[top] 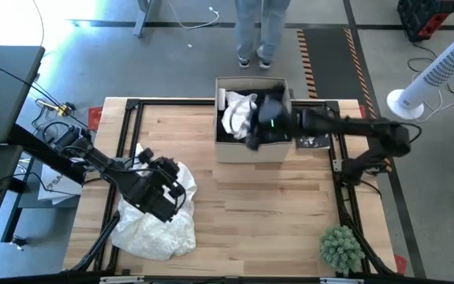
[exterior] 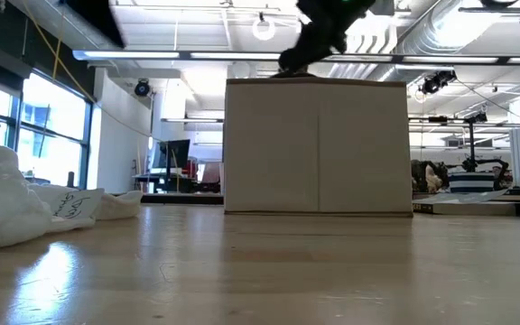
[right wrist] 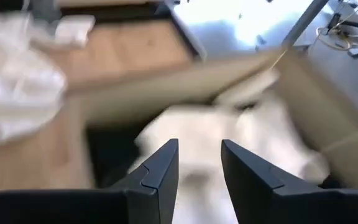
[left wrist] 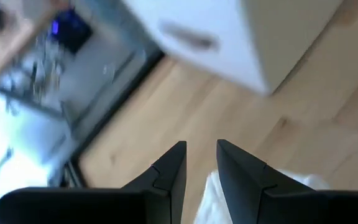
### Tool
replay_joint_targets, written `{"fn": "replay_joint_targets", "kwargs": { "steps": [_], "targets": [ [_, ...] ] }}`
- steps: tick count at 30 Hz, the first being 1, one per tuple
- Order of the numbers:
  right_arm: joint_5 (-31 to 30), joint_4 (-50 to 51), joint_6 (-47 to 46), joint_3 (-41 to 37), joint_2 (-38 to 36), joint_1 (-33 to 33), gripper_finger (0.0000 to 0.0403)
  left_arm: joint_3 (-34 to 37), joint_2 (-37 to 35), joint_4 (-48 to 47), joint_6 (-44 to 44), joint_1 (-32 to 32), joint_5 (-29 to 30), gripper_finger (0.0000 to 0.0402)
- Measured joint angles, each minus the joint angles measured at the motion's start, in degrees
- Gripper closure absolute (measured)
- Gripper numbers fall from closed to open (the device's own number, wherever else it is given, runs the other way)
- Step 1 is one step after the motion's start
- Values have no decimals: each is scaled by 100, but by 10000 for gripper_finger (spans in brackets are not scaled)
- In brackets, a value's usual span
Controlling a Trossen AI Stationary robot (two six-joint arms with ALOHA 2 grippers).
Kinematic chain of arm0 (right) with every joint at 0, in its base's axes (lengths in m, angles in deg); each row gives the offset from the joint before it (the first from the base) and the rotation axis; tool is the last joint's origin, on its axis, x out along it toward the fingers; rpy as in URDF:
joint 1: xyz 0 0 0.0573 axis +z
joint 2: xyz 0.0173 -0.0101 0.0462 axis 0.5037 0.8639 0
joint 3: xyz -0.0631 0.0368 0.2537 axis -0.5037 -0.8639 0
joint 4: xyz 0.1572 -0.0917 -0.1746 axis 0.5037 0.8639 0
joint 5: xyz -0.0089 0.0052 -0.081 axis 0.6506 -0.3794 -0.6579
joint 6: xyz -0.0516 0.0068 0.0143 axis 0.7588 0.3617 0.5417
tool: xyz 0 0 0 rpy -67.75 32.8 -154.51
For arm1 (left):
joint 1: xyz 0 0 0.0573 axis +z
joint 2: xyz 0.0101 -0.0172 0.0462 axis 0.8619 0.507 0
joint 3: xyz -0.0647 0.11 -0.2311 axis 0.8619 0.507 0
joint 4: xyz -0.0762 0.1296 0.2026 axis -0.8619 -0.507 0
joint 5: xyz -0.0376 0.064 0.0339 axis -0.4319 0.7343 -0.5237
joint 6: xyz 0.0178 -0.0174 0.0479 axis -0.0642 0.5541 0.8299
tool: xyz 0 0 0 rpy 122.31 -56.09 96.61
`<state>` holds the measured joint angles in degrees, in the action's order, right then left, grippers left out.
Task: Sort clothes
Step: Put the white sock into the laundry organizer
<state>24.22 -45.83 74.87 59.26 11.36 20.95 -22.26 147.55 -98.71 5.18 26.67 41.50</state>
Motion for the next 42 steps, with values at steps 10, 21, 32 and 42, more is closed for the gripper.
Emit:
{"fn": "replay_joint_targets", "kwargs": {
  "steps": [10,21,32,42],
  "targets": [
    [-650,-2063,-883,-2377,-905,1669,286,2278,-1040,-19,-1023,2187,-2554,316],
    [-506,-2540,-770,-2511,-934,1597,286,2826,-994,1456,2770,5363,-2791,316],
    [-368,-2521,-759,-2507,-934,1606,286,2833,292,1865,3917,6336,-3293,316],
    [-366,-2364,-798,-2505,-934,1608,286,2781,1777,2536,4787,6337,-3938,335]
  ]
}}
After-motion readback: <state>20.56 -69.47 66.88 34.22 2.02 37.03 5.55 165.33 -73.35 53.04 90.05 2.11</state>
